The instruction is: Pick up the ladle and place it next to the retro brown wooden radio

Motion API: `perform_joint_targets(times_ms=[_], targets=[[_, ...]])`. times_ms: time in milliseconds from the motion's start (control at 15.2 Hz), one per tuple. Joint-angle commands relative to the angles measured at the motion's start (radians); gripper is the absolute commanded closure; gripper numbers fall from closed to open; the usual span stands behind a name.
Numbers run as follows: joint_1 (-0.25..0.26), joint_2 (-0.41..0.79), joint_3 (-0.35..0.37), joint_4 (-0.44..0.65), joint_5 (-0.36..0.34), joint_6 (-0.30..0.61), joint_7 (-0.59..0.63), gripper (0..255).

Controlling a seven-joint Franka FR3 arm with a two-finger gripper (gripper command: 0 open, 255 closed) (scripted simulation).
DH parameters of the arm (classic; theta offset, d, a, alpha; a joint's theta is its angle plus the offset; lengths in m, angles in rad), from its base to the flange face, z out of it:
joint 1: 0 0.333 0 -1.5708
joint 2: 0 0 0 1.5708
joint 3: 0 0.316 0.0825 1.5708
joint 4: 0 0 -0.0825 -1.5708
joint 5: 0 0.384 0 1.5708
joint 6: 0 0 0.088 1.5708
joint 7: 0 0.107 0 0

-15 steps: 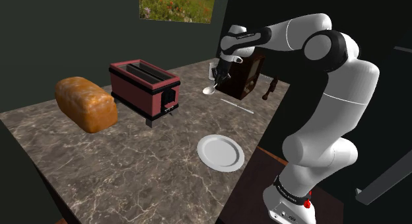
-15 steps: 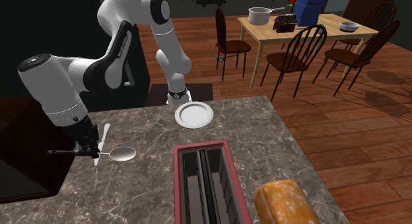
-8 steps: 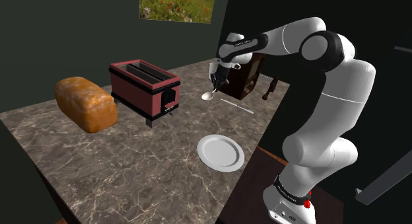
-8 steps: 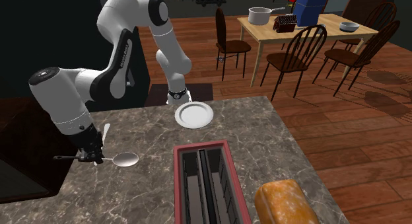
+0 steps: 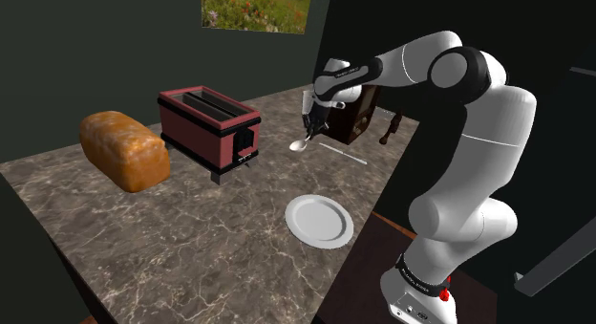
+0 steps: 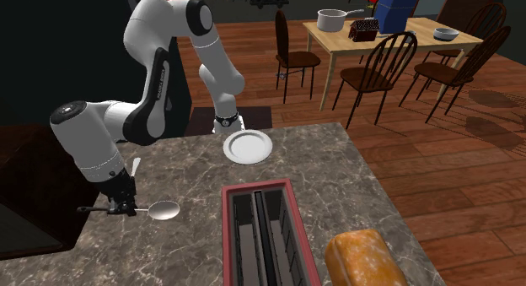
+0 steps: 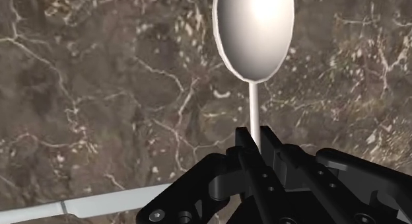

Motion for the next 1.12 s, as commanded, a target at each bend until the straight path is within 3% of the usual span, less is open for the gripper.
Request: perform_joint_targets(times_ms=[0, 528, 594, 924, 1056], targets=[[0.003, 0.020, -0.004, -0.015, -0.009, 0.026, 0.006, 255], [0.003, 0.023, -0.004, -0.017, -0.010, 0.031, 0.007, 255], [0.003, 0.023, -0.004, -0.019, -0.010, 0.034, 0.008, 0], [0.003, 0.023, -0.004, -0.017, -0.010, 0.031, 0.007, 0], [-0.007, -0.018, 0.002, 0.000, 0.009, -0.024, -0.006, 0]])
